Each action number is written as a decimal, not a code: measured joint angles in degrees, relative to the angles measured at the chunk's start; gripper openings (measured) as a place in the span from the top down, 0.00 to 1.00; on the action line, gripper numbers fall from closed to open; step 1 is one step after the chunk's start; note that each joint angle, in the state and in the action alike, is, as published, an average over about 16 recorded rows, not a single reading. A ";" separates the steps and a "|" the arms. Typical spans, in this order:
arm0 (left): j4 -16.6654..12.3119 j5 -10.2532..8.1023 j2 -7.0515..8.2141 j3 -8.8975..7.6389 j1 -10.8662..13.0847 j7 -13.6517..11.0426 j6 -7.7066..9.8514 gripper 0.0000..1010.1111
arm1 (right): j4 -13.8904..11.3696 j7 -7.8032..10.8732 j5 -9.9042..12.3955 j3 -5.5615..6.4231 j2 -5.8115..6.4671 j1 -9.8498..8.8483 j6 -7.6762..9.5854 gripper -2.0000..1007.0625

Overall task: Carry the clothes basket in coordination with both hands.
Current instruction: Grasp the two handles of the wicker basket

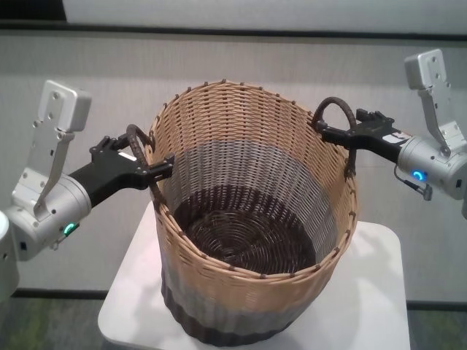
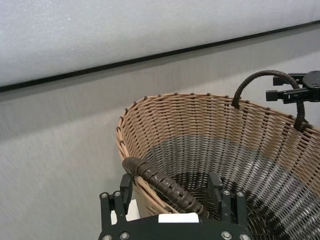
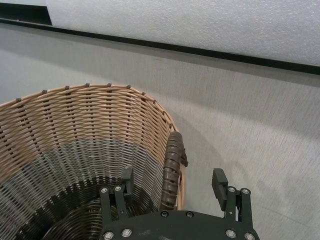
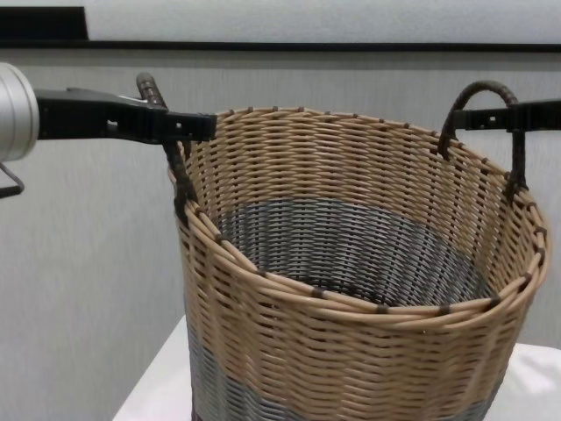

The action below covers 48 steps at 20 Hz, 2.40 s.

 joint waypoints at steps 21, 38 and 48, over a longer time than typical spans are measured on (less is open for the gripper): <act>-0.22 0.61 0.05 -0.43 0.35 0.40 -0.12 0.01 | 0.00 0.00 0.00 0.00 0.00 0.00 0.00 0.01; -0.21 0.47 0.07 -0.38 0.29 0.40 0.02 0.07 | 0.00 0.00 0.00 0.00 0.00 0.00 0.00 0.02; -0.21 0.43 0.07 -0.38 0.28 0.40 0.05 0.34 | 0.00 0.00 0.00 0.00 0.00 0.00 0.00 0.21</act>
